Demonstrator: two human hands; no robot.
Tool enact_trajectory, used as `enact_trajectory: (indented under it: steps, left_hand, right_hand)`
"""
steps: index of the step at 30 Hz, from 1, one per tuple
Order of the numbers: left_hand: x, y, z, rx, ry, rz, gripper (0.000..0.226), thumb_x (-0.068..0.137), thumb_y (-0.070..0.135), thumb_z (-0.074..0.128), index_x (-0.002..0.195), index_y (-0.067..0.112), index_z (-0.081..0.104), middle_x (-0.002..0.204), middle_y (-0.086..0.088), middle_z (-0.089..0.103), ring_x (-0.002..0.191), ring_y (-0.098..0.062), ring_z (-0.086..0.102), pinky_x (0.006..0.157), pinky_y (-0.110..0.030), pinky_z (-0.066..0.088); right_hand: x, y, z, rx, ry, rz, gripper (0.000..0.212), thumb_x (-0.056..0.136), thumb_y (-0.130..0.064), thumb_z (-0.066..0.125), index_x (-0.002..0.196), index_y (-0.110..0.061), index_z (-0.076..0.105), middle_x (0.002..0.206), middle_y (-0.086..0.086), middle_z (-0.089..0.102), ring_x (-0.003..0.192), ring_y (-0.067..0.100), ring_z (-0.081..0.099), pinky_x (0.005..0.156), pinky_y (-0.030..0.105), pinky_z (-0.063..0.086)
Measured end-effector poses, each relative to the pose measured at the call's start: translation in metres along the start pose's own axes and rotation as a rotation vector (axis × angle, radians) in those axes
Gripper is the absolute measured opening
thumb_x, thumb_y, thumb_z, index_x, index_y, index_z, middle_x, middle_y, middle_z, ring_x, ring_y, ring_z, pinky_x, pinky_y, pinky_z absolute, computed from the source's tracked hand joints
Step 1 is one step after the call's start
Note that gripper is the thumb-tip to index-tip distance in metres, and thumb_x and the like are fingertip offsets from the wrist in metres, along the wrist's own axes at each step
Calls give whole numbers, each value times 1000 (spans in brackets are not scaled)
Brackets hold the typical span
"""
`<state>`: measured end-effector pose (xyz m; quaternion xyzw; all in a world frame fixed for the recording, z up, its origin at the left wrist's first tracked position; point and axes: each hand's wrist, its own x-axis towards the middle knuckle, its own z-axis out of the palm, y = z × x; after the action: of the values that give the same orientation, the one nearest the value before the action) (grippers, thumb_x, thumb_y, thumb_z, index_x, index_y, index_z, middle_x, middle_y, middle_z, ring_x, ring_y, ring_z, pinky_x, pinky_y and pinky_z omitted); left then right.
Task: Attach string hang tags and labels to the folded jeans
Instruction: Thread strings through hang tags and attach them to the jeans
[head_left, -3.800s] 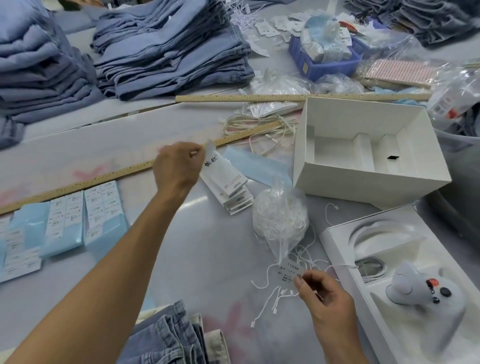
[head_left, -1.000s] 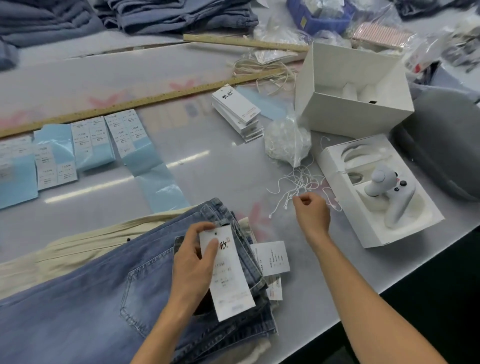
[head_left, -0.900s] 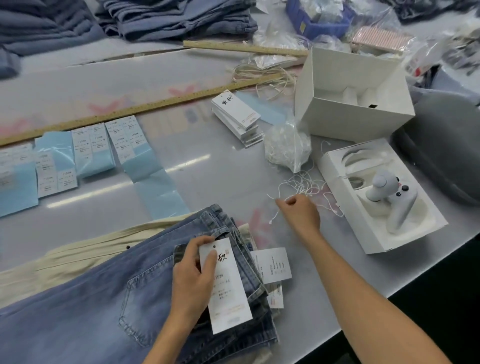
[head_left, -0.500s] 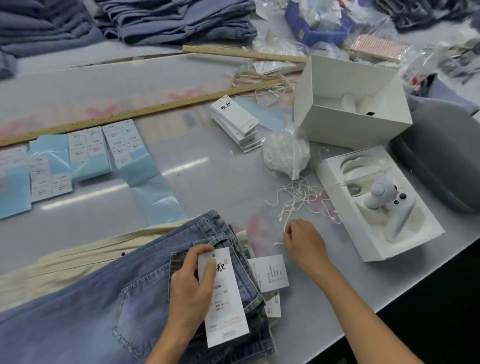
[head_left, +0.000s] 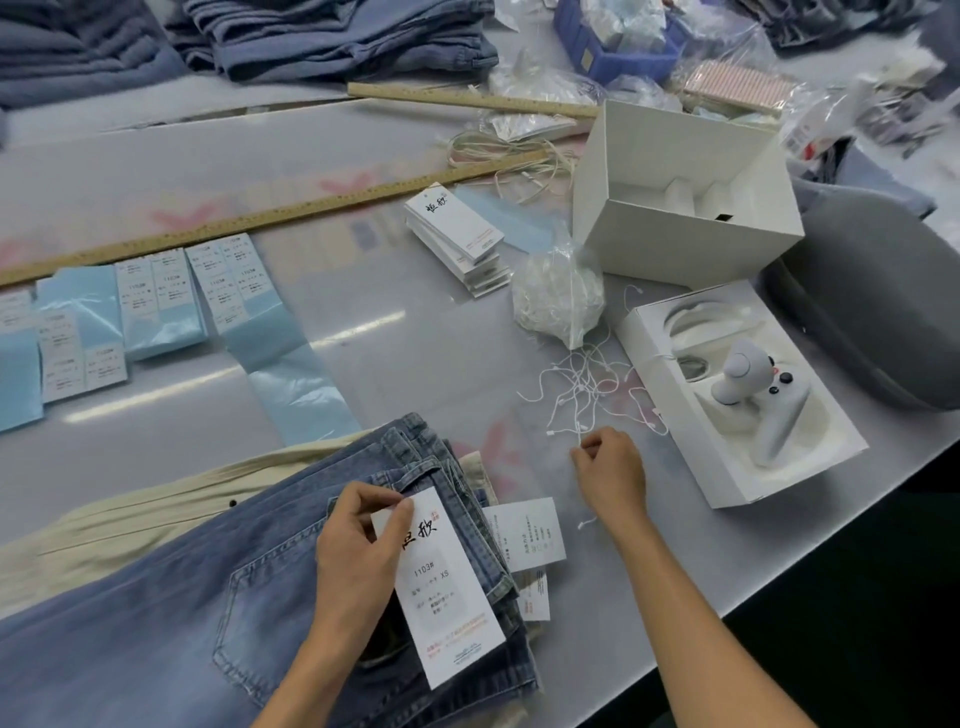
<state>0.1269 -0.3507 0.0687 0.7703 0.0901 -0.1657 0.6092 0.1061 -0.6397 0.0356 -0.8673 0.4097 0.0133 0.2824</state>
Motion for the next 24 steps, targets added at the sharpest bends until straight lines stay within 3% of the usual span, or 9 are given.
enact_trajectory:
  steps: [3, 6, 8, 12, 16, 19, 24]
  left_hand:
    - [0, 2, -1, -16, -22, -18, 24, 91, 19, 76, 82, 35, 61, 84, 4, 74, 68, -17, 72, 50, -28, 56]
    - [-1, 5, -3, -58, -47, -33, 23, 90, 17, 77, 87, 37, 66, 91, 8, 75, 73, -17, 73, 54, -27, 57]
    - [-1, 6, -4, -86, -67, -43, 24, 90, 16, 76, 92, 40, 69, 92, 7, 76, 77, -16, 74, 57, -27, 58]
    - [0, 11, -7, -124, -111, -92, 23, 93, 17, 73, 94, 40, 75, 94, 5, 78, 80, -15, 75, 61, -27, 58]
    - [3, 16, -11, -140, -93, -141, 13, 95, 17, 70, 89, 26, 77, 83, -1, 78, 75, -16, 74, 58, -24, 55]
    - [-1, 16, -12, -83, -38, -125, 8, 97, 24, 68, 92, 24, 73, 81, 1, 77, 74, -13, 74, 58, -25, 52]
    - [-12, 17, -12, -114, -75, -145, 13, 102, 26, 61, 95, 17, 69, 76, -5, 76, 75, -24, 74, 66, -39, 58]
  right_hand:
    - [4, -2, 3, 8, -42, 33, 5, 93, -11, 63, 96, -11, 67, 109, 11, 61, 102, 31, 60, 91, 39, 49]
    - [0, 2, 1, 83, -54, 36, 4, 90, -10, 62, 89, -14, 63, 92, 2, 67, 91, 25, 63, 76, 32, 47]
    - [-9, 4, -3, 281, -54, 70, 10, 86, -8, 67, 88, -17, 64, 82, -3, 68, 82, 20, 64, 68, 27, 46]
    - [-34, -8, -18, 747, -190, 136, 20, 89, -2, 69, 100, -18, 72, 83, 2, 76, 80, 12, 66, 69, 25, 47]
    - [-69, -39, -29, 1042, -335, 82, 15, 86, 1, 72, 94, -10, 77, 89, 13, 74, 82, 20, 62, 76, 30, 48]
    - [-102, -67, -29, 998, -426, -65, 11, 84, -6, 77, 92, -13, 78, 90, 11, 76, 81, 18, 68, 77, 27, 55]
    - [-137, -100, -5, 616, -436, -349, 11, 88, -16, 77, 86, -26, 74, 84, -8, 74, 78, 10, 71, 69, 20, 54]
